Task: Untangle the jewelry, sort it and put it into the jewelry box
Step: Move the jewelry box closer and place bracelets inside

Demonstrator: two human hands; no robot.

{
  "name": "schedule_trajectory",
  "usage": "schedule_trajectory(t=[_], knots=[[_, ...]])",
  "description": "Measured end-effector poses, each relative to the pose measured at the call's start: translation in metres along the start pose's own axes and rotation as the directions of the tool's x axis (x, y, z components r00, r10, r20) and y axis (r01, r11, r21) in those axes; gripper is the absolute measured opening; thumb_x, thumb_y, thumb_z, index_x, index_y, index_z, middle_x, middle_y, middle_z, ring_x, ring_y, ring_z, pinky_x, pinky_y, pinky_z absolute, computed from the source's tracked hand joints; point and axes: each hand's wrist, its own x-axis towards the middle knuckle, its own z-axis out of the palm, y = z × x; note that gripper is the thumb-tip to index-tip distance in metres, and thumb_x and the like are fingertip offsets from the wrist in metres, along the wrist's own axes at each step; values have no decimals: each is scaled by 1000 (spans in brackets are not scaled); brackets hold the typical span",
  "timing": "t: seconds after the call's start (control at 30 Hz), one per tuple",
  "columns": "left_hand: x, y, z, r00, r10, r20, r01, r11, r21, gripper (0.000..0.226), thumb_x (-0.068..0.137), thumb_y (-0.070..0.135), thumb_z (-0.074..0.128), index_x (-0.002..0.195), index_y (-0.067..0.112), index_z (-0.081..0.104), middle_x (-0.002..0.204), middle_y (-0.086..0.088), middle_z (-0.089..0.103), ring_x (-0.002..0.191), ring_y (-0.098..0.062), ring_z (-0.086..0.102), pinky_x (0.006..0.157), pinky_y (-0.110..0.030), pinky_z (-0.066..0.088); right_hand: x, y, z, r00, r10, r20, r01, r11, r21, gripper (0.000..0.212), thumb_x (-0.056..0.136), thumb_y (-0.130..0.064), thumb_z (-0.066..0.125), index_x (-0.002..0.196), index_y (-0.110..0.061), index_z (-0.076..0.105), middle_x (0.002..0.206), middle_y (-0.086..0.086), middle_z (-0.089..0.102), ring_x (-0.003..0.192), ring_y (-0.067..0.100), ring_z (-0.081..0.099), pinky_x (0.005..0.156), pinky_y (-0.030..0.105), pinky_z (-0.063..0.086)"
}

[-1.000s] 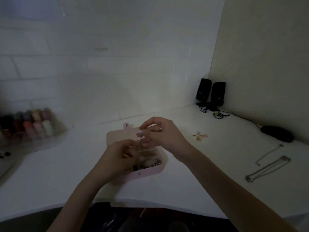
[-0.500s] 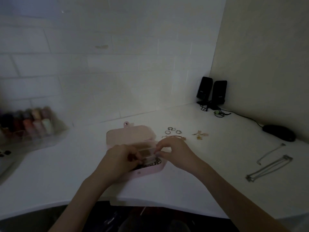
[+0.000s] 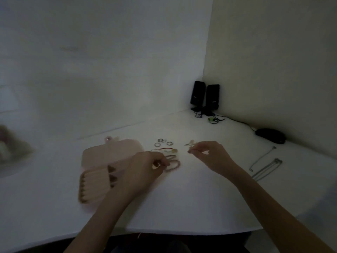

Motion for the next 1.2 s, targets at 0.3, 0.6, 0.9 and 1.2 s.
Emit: schedule_trajectory(t=[0.3, 0.6, 0.9, 1.2], knots=[[83, 86, 132, 943, 310, 121, -291, 944, -154, 30, 96, 12, 48, 120, 18, 64, 128, 3, 60, 122, -9, 52, 99, -4, 23, -8, 136, -95, 906, 290, -307, -347, 926, -149, 25, 96, -11, 48, 108, -15, 69, 104, 6, 68, 79, 15, 61, 65, 13, 41], [123, 105, 208, 814, 397, 424, -401, 912, -85, 40, 101, 17, 35, 141, 21, 43, 149, 8, 36, 143, -9, 20, 118, -29, 8, 8, 236, -133, 831, 395, -391, -511, 821, -255, 26, 96, -12, 49, 113, -6, 67, 116, 16, 64, 107, 32, 58, 89, 29, 40], [123, 100, 211, 839, 414, 354, -375, 910, -174, 40, 99, 7, 37, 135, 19, 51, 144, 6, 43, 138, -6, 29, 116, -19, 5, 12, 240, -129, 807, 382, -451, -526, 812, -252, 18, 90, -20, 59, 97, -10, 72, 98, 14, 67, 88, 27, 61, 77, 30, 46], [125, 104, 195, 994, 43, 100, 19, 834, -551, 30, 88, 4, 60, 116, 14, 59, 107, 9, 61, 99, -4, 57, 86, -4, 40, 15, 114, -119, 911, 394, -124, -226, 727, 648, 14, 98, -16, 47, 94, -10, 59, 84, 10, 72, 67, 19, 69, 62, 27, 55]])
